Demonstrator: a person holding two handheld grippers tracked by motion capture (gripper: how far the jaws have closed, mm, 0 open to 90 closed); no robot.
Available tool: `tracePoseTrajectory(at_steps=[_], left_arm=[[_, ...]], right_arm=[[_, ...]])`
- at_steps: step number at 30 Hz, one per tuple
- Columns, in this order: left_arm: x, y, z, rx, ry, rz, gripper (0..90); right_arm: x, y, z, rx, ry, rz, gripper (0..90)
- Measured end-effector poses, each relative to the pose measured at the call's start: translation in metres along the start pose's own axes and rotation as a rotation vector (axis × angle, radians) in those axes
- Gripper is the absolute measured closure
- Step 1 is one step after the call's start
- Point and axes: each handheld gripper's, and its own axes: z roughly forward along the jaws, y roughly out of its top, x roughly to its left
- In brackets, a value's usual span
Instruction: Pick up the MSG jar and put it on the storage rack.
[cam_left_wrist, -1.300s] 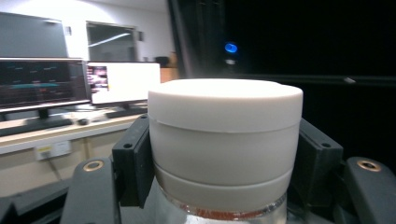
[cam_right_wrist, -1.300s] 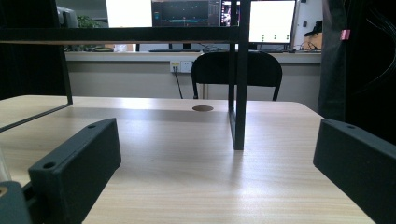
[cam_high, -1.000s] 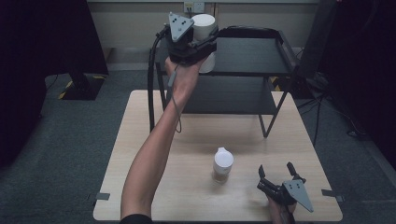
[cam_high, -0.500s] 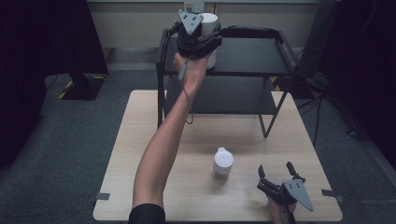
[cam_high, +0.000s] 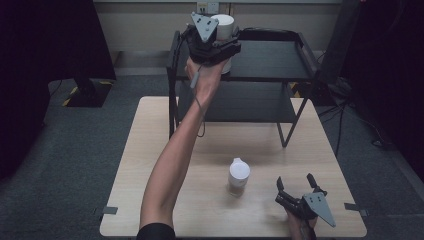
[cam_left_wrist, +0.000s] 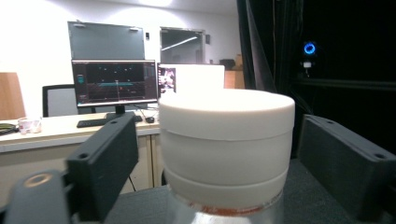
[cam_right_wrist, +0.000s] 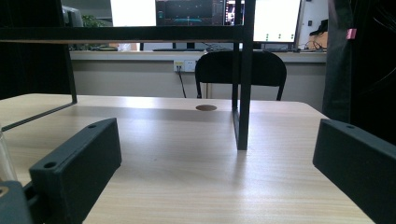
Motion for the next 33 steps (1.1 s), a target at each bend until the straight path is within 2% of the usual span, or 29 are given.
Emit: tracePoseTrajectory(at_steps=[3,5,10,11,13,16,19,24,28,33], left_arm=[[0.003,0.003,0.0,0.029,-0.001,-0.023,2.4],[0.004,0.002,-0.002,0.038,0.001,-0.022,0.5],[0.005,-0.001,-0.011,0.032,-0.01,-0.038,0.1],[0.007,-0.002,-0.016,0.031,-0.021,-0.054,0.0],[0.007,-0.002,-0.019,0.031,-0.022,-0.052,0.0],[0.01,-0.003,-0.031,0.027,-0.024,-0.059,0.0],[0.008,-0.007,-0.042,0.018,-0.01,-0.049,0.0],[0.008,-0.015,-0.061,0.001,-0.017,-0.064,0.1],[0.01,-0.018,-0.073,0.013,-0.023,-0.072,0.1],[0.01,-0.024,-0.088,0.01,-0.008,-0.055,0.1]], right_arm=[[0.0,0.0,0.0,0.001,0.001,0.0,0.0],[0.0,0.0,0.0,0.001,-0.002,0.0,0.0],[0.001,0.0,0.0,-0.002,-0.004,0.0,0.0],[0.001,0.0,0.0,-0.001,-0.006,0.0,0.0],[0.001,0.0,0.0,-0.001,-0.008,0.0,0.0],[0.002,0.0,0.0,-0.001,-0.01,0.0,0.0],[0.002,0.0,0.0,-0.001,-0.011,0.001,0.0],[0.002,0.0,0.0,0.0,-0.013,-0.002,0.0],[0.003,0.0,0.0,0.001,-0.015,-0.002,0.0],[0.003,0.0,0.0,0.001,-0.016,-0.005,0.0]])
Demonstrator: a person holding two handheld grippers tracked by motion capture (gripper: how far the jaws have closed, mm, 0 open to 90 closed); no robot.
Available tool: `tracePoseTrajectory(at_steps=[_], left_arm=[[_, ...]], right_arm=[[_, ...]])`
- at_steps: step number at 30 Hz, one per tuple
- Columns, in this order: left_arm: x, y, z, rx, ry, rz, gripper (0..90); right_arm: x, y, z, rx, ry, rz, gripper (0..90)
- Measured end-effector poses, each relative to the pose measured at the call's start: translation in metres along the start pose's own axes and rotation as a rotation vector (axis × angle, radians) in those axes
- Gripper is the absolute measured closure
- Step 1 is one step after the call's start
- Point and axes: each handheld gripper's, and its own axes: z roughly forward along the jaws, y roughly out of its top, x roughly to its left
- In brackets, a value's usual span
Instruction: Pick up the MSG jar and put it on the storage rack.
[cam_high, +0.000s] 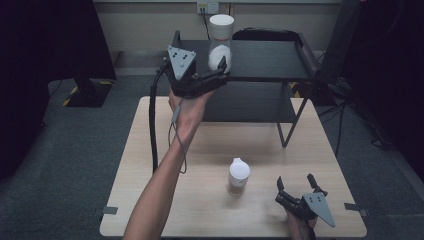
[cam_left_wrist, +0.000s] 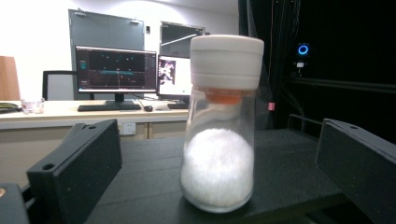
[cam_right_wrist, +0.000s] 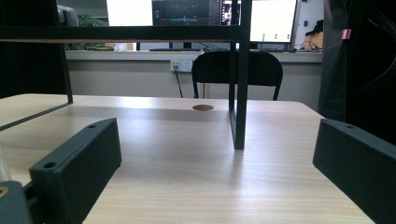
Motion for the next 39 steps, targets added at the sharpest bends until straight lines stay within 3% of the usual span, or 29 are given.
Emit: tracePoseTrajectory(at_steps=[5,8,10,12,17,23,31,35,36,39], left_arm=[[0.002,-0.008,-0.014,-0.008,-0.004,-0.001,0.1],[-0.003,-0.019,-0.026,-0.031,0.017,0.009,0.0],[-0.012,-0.029,-0.037,-0.038,0.043,0.048,0.0],[-0.016,-0.043,-0.048,-0.053,0.042,0.063,0.0],[-0.021,-0.07,-0.07,-0.051,0.025,0.026,0.0],[-0.028,-0.102,-0.096,-0.09,0.052,0.055,0.0],[-0.027,-0.131,-0.12,-0.089,0.102,0.096,0.0],[-0.02,-0.156,-0.13,-0.075,0.111,0.078,0.0],[-0.02,-0.156,-0.13,-0.075,0.111,0.078,0.0],[-0.018,-0.177,-0.138,-0.035,0.132,0.061,0.0]], right_arm=[[0.0,0.0,0.0,-0.002,-0.002,0.002,0.0],[0.0,-0.001,0.0,-0.003,-0.003,0.002,0.0],[0.0,-0.001,0.0,-0.003,-0.004,0.002,0.0],[0.001,-0.001,0.0,-0.004,-0.005,0.002,0.0],[0.001,-0.001,0.0,-0.004,-0.006,0.002,0.0],[0.001,-0.001,0.0,-0.004,-0.007,0.002,0.0],[0.001,-0.001,0.0,-0.004,-0.007,0.002,0.0],[0.001,-0.001,0.0,-0.004,-0.007,0.001,0.0],[0.001,-0.001,0.0,-0.004,-0.007,0.002,0.0],[0.001,-0.001,0.0,-0.004,-0.007,0.002,0.0]])
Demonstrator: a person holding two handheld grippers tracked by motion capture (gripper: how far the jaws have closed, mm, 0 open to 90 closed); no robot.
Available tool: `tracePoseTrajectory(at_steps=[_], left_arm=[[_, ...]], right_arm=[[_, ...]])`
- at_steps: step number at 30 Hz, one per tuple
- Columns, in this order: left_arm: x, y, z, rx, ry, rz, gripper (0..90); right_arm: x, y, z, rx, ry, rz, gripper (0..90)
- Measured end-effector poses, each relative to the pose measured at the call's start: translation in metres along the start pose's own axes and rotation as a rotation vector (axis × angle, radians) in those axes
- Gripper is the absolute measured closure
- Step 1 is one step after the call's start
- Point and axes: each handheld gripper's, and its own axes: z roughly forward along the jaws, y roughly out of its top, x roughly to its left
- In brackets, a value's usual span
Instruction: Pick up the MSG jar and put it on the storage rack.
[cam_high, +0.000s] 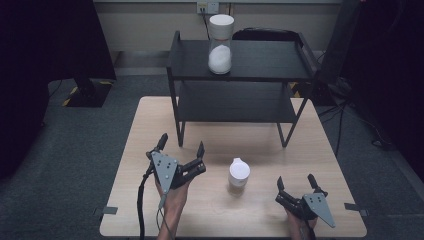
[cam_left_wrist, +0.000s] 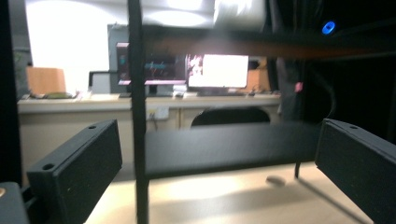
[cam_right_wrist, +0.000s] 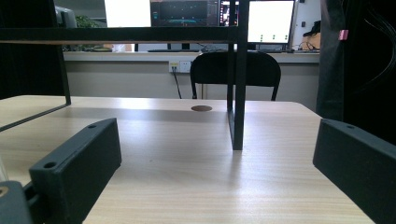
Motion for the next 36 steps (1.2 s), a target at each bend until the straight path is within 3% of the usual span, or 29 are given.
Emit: tracePoseTrajectory(at_steps=[2,4,7,8,14,18,20,31,34,36], left_arm=[[0.0,-0.005,-0.002,0.01,0.008,-0.008,0.0],[0.0,-0.02,-0.006,0.043,0.016,-0.035,0.0],[-0.001,-0.031,-0.009,0.05,0.032,-0.043,0.0],[-0.003,-0.042,-0.013,0.06,0.053,-0.04,0.0],[-0.003,-0.068,-0.022,0.122,0.101,-0.052,0.0],[0.001,-0.073,-0.021,0.157,0.092,-0.041,0.0],[0.001,-0.076,-0.022,0.152,0.091,-0.022,0.0],[0.0,-0.089,-0.024,0.146,0.11,-0.02,0.0],[0.002,-0.092,-0.024,0.146,0.093,-0.022,0.0],[0.0,-0.096,-0.025,0.138,0.093,0.003,0.0]], right_arm=[[0.0,0.0,0.0,0.0,0.0,0.0,0.0],[0.0,0.0,0.0,0.0,-0.001,0.0,0.0],[0.0,0.0,0.0,0.0,-0.003,0.0,0.0],[0.001,0.0,0.0,0.0,-0.003,0.0,0.0],[0.001,0.0,0.0,0.0,-0.003,0.0,0.0],[0.001,0.0,0.0,0.0,-0.002,-0.001,0.0],[0.001,0.0,0.0,0.0,-0.003,0.0,0.0],[0.001,0.0,0.0,-0.001,-0.003,-0.001,0.0],[0.001,0.0,0.0,0.0,-0.003,0.0,0.0],[0.0,0.0,0.0,0.0,0.001,-0.002,0.0]])
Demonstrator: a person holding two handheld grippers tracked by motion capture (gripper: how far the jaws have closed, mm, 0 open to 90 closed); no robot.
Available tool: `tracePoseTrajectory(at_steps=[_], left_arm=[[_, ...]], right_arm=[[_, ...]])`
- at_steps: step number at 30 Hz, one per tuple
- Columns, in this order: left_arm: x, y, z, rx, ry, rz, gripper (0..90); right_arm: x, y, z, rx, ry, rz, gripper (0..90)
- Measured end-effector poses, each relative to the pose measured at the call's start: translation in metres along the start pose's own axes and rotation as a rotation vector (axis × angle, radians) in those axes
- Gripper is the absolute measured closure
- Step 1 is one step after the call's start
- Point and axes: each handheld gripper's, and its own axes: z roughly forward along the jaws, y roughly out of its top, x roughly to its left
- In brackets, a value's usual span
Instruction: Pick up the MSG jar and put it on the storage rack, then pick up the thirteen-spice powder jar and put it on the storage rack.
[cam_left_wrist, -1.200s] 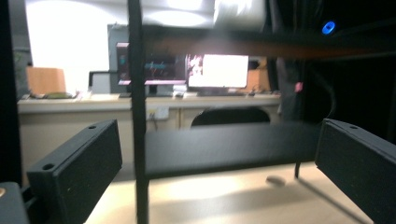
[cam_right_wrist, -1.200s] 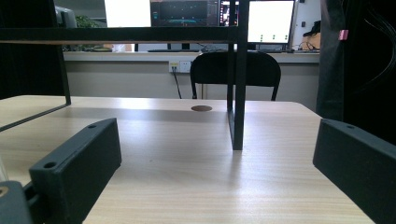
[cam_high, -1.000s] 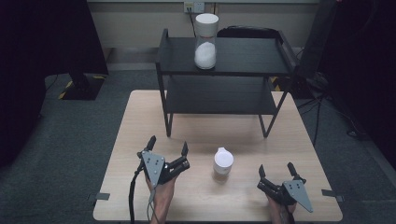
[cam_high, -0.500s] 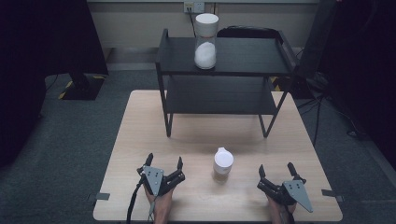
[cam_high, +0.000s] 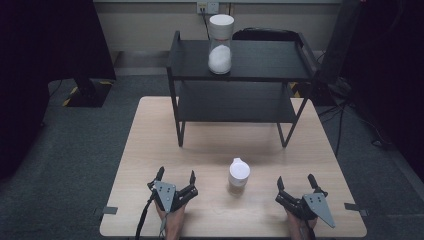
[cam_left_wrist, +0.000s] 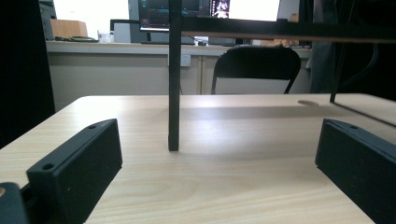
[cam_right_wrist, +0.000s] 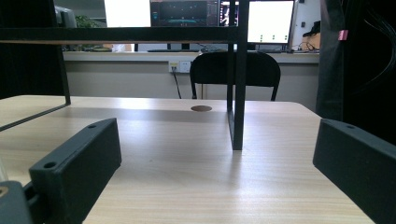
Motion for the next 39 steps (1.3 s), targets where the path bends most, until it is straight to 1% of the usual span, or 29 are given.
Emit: tracePoseTrajectory(at_steps=[1,5,7,9,11,12,14,39], left_arm=[[-0.0004,-0.0017,-0.0003,-0.01,0.0,0.005,0.0],[-0.0026,-0.001,0.0004,-0.005,0.007,0.014,0.0],[-0.0069,-0.0009,0.0007,-0.004,0.026,0.019,0.1],[-0.0072,0.0002,0.0012,0.002,0.035,0.008,0.4],[-0.0077,0.0001,0.0012,0.002,0.038,0.008,0.1],[-0.0078,-0.0022,-0.0001,-0.011,0.037,0.011,0.1],[-0.0091,-0.0022,0.0,-0.011,0.045,0.009,0.1],[-0.0092,-0.0021,0.0001,-0.011,0.046,0.009,0.1]], right_arm=[[-0.0001,-0.0001,-0.0001,-0.001,0.001,0.0,0.0],[-0.0004,0.0002,0.0001,0.001,0.003,0.0,0.0],[-0.0003,0.0001,0.0001,0.001,0.001,0.001,0.0],[0.0,0.0004,0.0002,0.002,0.0,0.001,0.0],[-0.0002,0.0001,0.0,0.001,0.001,0.001,0.0],[-0.0002,-0.0001,-0.0001,0.0,0.0,0.001,0.0],[0.0002,-0.0001,-0.0001,0.0,-0.002,0.001,0.0],[-0.0004,0.0002,0.0001,0.001,0.002,0.001,0.0]])
